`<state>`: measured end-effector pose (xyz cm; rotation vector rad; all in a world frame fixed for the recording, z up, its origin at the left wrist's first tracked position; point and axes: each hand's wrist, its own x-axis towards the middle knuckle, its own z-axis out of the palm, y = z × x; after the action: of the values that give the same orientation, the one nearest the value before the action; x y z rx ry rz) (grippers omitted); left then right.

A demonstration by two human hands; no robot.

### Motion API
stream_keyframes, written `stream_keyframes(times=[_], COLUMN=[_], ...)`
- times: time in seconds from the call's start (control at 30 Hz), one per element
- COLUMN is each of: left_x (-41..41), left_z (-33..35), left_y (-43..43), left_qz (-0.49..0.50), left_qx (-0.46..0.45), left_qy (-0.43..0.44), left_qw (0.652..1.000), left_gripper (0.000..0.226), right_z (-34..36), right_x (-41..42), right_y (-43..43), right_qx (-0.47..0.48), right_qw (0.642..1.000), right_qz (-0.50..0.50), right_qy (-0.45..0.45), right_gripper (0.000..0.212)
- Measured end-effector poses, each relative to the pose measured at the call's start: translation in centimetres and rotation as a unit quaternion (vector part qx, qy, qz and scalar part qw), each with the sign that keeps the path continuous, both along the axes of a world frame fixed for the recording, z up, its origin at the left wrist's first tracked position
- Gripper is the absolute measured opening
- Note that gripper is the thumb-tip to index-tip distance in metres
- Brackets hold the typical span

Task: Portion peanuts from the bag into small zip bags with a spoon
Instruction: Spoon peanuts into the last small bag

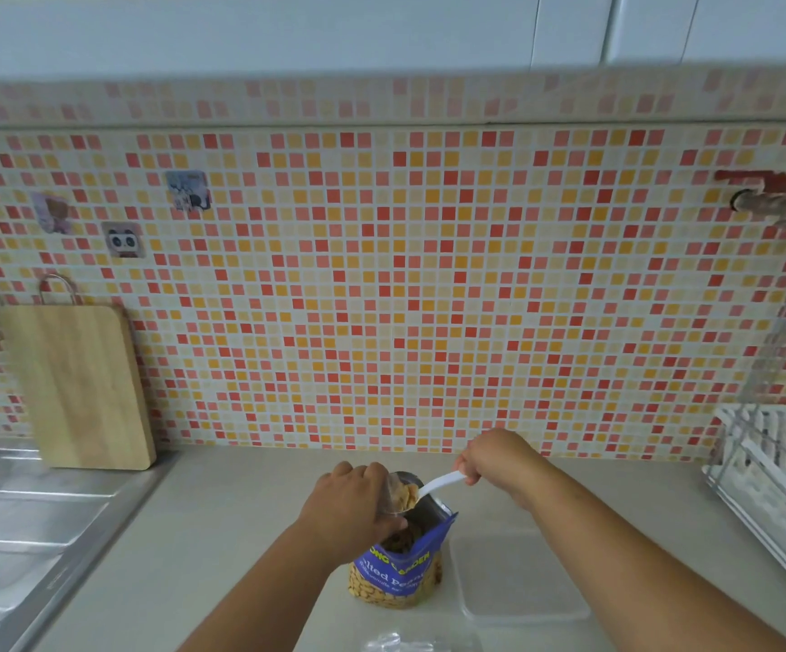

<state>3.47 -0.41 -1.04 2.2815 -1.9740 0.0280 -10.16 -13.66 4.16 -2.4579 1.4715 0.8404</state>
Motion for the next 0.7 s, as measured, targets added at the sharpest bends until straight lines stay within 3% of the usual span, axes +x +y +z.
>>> stream_keyframes(times=[0.23,0.37,0.47,0.63,0.7], left_x=[-0.3,-0.5,-0.8,-0.7,-0.7], left_z=[-0.5,-0.9,-0.8,-1.4,-1.3], left_y=[-0.5,-0.6,-0.4,-0.1,0.1], left_qz=[0.014,0.026,0.045,0.073,0.073], left_qx=[0.004,-0.016,-0.057,-0.106,-0.134], left_qy=[0.025,0.077,0.15,0.35,0.401], left_qw=[1.0,0.997,0.986,0.928,0.903], left_gripper=[0.052,0.049,0.046,0.054,0.047], right_z=[1.0,1.6,2.9,7.7,9.7], right_x=[1.8,2.1,2.0,1.6,1.1], right_y=[0.8,1.8,3.6,8.6,10.1], right_qx=[-0.016,-0.061,-0.129,-0.243,-0.289], right_qw=[0.998,0.983,0.959,0.914,0.887], right_qz=[0.054,0.048,0.095,0.233,0.282], right_qy=[-0.037,-0.164,-0.233,-0.229,-0.222], right_gripper=[0.04,0.031,0.026,0.025,0.021])
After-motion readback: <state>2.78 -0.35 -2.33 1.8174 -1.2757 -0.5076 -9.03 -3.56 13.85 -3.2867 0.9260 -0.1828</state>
